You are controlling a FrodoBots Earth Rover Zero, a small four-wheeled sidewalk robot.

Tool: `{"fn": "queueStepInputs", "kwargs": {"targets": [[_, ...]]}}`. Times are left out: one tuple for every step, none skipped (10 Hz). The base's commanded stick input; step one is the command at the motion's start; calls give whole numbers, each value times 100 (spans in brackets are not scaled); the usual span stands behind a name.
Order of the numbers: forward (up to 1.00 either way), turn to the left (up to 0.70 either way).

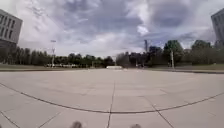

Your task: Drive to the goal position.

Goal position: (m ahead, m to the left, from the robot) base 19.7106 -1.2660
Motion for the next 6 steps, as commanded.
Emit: {"fn": "queueStepInputs", "kwargs": {"targets": [[68,0],[69,0],[70,0],[70,0],[70,0],[70,0]]}}
